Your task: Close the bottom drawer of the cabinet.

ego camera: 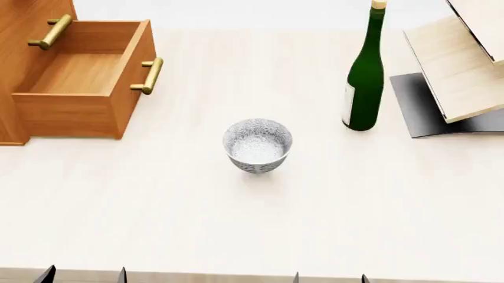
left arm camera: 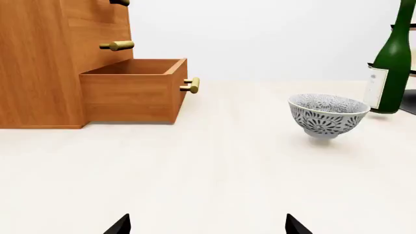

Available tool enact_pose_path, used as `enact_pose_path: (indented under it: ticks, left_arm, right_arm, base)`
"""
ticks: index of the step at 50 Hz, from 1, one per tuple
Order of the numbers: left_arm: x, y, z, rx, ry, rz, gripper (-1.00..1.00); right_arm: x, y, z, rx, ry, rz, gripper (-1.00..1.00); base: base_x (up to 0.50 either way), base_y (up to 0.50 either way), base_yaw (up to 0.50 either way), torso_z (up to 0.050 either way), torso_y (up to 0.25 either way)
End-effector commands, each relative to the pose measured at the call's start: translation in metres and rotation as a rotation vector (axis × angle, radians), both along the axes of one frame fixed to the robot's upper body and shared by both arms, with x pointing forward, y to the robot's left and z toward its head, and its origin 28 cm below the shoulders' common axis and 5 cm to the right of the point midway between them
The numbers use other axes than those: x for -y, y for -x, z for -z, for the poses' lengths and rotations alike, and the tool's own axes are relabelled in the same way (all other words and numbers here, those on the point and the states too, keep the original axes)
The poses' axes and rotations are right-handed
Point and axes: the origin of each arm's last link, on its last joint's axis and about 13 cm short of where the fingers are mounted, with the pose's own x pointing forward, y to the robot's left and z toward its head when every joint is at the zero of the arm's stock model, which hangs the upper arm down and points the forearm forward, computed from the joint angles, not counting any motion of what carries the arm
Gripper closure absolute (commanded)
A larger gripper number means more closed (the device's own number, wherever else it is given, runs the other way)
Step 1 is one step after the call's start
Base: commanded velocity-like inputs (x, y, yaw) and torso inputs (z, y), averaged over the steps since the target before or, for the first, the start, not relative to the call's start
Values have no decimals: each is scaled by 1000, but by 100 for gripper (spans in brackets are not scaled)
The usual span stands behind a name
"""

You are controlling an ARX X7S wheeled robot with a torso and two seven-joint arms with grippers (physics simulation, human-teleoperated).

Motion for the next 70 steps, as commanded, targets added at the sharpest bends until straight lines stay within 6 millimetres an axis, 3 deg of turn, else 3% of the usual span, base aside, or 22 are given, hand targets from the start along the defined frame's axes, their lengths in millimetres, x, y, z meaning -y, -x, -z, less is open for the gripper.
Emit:
enact_pose_path:
  ticks: [1, 22, 36, 41, 49, 70]
  left_arm:
    - [0, 0, -1, 1, -3, -2, -100]
    - [0, -1, 0, -19, -49, -16, -100]
    - [-4, 3, -7, 88, -70, 36, -100]
    - [-21, -7, -26, 105, -162, -27, -100]
    - [-26, -10, -59, 217, -285, 1, -100]
    - [-40, -12, -79, 245, -300, -29, -100]
  right_arm:
    - [0, 0, 0, 5, 1, 3, -100]
    - [0, 0, -1, 16, 2, 16, -100]
    - [4, -1, 0, 2, 2, 60, -100]
    - [8, -5, -16, 0, 4, 51, -100]
    - [17, -13, -33, 2, 11, 46, -100]
    - [37, -39, -73, 21, 37, 77, -100]
  base:
    - [0, 0, 0, 0, 0]
    - [0, 0, 0, 0, 0]
    - [0, 0, 0, 0, 0]
    - [0, 0, 0, 0, 0]
    - [0, 0, 0, 0, 0]
    - [0, 0, 0, 0, 0]
